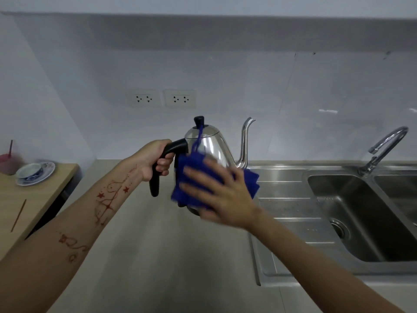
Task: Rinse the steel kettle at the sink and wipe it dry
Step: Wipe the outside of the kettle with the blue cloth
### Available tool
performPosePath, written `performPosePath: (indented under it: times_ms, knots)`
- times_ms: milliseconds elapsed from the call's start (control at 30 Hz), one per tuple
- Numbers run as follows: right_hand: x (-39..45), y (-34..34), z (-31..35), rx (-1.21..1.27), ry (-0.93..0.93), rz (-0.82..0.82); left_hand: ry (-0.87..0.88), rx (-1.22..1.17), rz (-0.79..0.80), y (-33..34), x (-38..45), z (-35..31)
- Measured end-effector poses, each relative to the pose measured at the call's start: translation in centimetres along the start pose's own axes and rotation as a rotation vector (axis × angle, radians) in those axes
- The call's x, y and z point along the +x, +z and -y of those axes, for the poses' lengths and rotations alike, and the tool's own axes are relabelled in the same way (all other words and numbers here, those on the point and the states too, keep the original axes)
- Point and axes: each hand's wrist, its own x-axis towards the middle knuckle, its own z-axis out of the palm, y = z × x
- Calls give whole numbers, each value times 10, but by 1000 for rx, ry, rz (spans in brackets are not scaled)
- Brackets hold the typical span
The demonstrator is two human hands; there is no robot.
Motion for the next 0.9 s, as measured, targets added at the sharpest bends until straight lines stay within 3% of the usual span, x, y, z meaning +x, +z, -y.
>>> performPosePath:
  times_ms: [67, 133, 233, 400, 467, 633, 800, 900]
  knots:
    - [-42, 23, 12, -145, -257, 93, 12, 24, 6, 0, -1, 1]
    - [-75, 32, 12, -222, -341, 85, 25, 47, 4, 0, -1, 0]
    - [-91, 12, -3, -146, -184, -32, 33, 31, -22, -7, 0, 1]
    - [-18, -10, -15, 261, 430, -174, 29, 9, -5, -2, 5, 4]
    - [-4, -3, -3, 336, 561, -165, 38, -6, -1, 3, 7, 4]
    - [-69, 12, 5, 393, 573, -66, 67, -9, -13, -7, 6, 3]
    - [-22, -12, -50, 202, 795, -331, 68, 39, -16, -2, 6, 3]
    - [4, -20, -92, -151, 534, -156, 74, 51, -4, 6, 4, 2]
